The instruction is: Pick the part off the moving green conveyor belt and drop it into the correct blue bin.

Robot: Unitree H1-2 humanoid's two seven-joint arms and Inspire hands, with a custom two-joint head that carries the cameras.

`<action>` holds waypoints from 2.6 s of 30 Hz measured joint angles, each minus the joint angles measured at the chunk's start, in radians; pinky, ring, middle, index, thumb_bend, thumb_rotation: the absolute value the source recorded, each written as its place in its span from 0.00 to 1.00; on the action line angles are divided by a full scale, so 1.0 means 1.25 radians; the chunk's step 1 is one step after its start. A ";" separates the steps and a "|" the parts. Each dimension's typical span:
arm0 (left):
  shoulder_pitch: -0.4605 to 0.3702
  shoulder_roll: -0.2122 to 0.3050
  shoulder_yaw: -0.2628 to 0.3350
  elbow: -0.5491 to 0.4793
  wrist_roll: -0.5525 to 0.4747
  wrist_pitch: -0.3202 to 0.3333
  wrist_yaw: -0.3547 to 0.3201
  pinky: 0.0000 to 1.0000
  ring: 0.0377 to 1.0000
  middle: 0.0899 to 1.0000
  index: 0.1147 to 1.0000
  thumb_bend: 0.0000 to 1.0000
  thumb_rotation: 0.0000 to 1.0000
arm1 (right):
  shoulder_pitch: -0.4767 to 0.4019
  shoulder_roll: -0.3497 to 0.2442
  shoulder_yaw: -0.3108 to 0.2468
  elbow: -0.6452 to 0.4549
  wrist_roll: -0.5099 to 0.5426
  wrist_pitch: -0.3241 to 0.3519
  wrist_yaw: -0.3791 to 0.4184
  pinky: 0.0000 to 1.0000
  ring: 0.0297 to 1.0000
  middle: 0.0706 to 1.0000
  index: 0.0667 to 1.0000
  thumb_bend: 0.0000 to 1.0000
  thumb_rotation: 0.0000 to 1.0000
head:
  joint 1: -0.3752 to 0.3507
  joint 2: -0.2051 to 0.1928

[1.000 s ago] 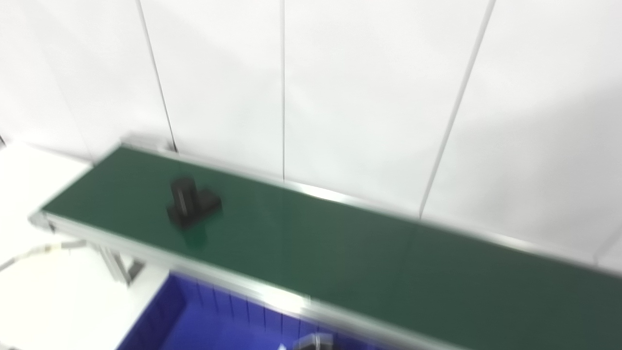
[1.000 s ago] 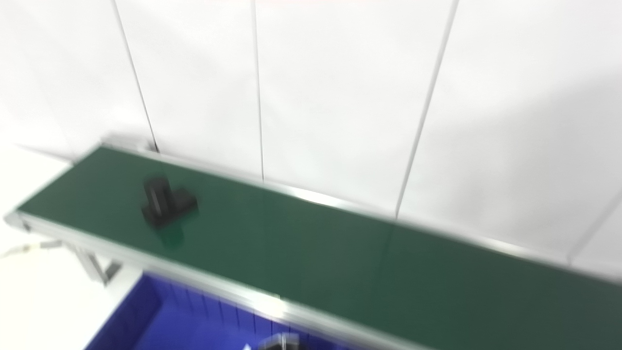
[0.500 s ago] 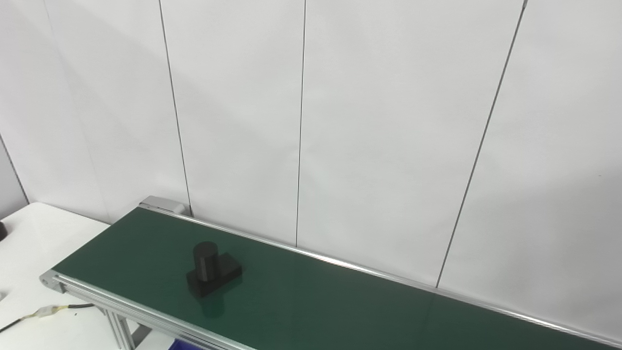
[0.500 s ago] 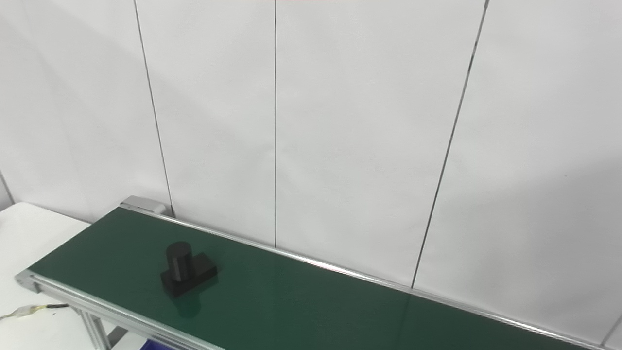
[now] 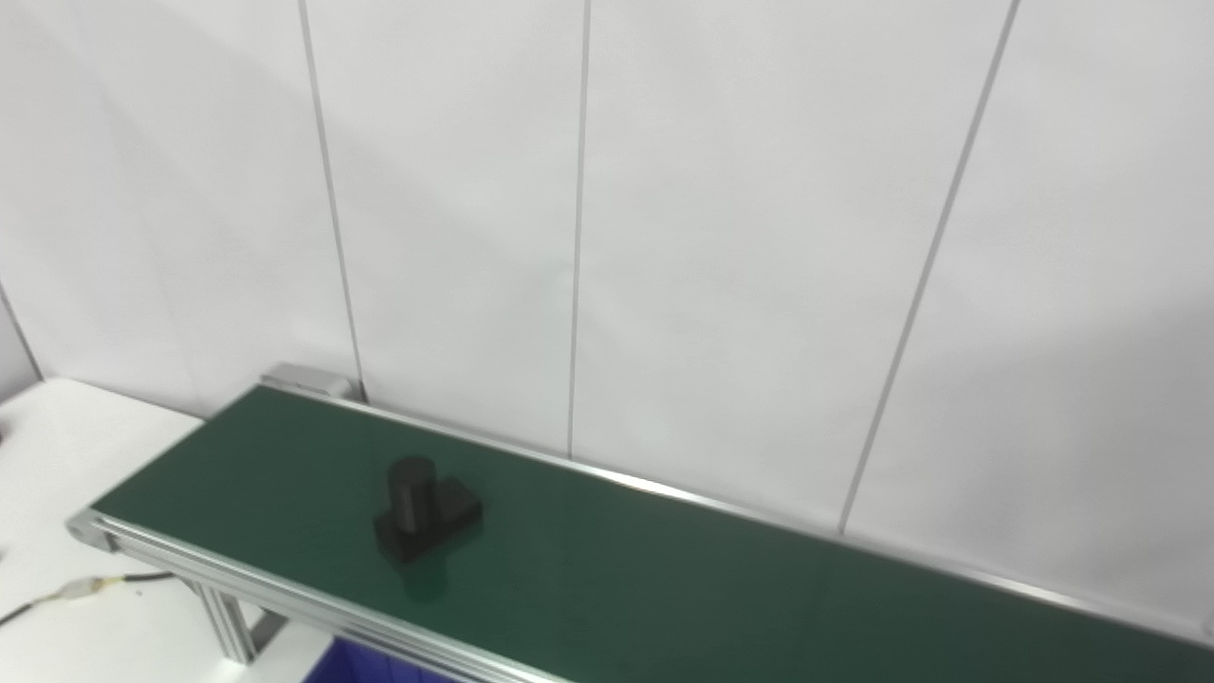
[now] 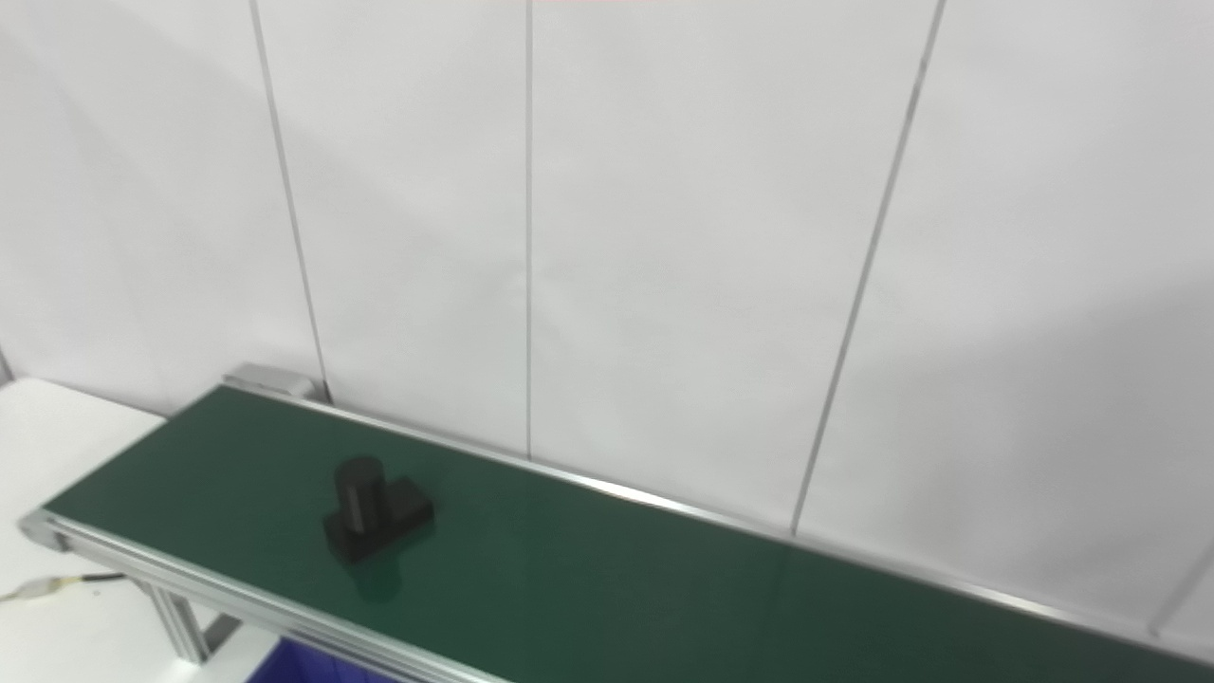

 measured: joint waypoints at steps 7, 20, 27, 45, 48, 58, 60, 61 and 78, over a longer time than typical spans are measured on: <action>0.007 -0.001 -0.005 -0.014 -0.001 0.000 -0.001 0.59 0.59 0.58 0.58 0.73 0.00 | -0.037 -0.022 -0.041 -0.113 0.004 0.000 0.074 0.61 0.74 0.80 0.85 0.58 0.00 | -0.020 0.036; 0.015 -0.015 -0.007 -0.040 0.016 0.000 0.002 0.62 0.62 0.63 0.64 0.64 0.00 | -0.213 0.002 -0.106 -0.272 -0.065 0.105 0.276 0.63 0.73 0.79 0.86 0.67 0.00 | -0.032 0.071; 0.025 -0.016 -0.008 -0.061 0.019 0.000 0.003 0.61 0.63 0.64 0.65 0.59 0.00 | -0.285 0.029 -0.101 -0.290 -0.147 0.149 0.348 0.66 0.76 0.81 0.88 0.69 0.02 | -0.049 0.087; 0.027 -0.016 -0.007 -0.064 0.034 0.000 0.011 0.58 0.61 0.63 0.63 0.62 0.00 | -0.433 0.065 -0.080 -0.292 -0.185 0.227 0.498 0.70 0.80 0.85 0.92 0.77 0.20 | -0.064 0.082; 0.027 -0.016 -0.006 -0.064 0.034 0.000 0.011 0.57 0.61 0.63 0.63 0.61 0.00 | -0.462 0.087 -0.079 -0.292 -0.134 0.259 0.529 0.77 0.86 0.88 0.95 0.79 0.25 | -0.068 0.080; 0.026 -0.016 -0.003 -0.054 0.034 0.000 0.012 0.58 0.61 0.63 0.64 0.60 0.00 | -0.509 0.130 -0.067 -0.210 -0.099 0.322 0.576 0.77 0.89 0.90 0.98 0.84 0.24 | -0.079 0.070; 0.026 -0.015 -0.004 -0.052 0.034 0.000 0.012 0.58 0.61 0.63 0.64 0.59 0.00 | -0.516 0.135 -0.067 -0.196 -0.097 0.323 0.576 0.74 0.88 0.91 0.99 0.84 0.23 | -0.077 0.070; 0.026 -0.015 -0.004 -0.053 0.034 0.000 0.012 0.58 0.61 0.63 0.64 0.60 0.00 | -0.523 0.140 -0.068 -0.184 -0.094 0.323 0.575 0.73 0.88 0.91 1.00 0.84 0.23 | -0.077 0.070; 0.031 -0.014 -0.003 -0.072 0.018 0.000 0.001 0.60 0.62 0.64 0.64 0.61 0.00 | -0.629 0.210 -0.075 0.052 -0.108 0.322 0.529 0.79 0.92 0.95 1.00 0.86 0.23 | -0.099 0.079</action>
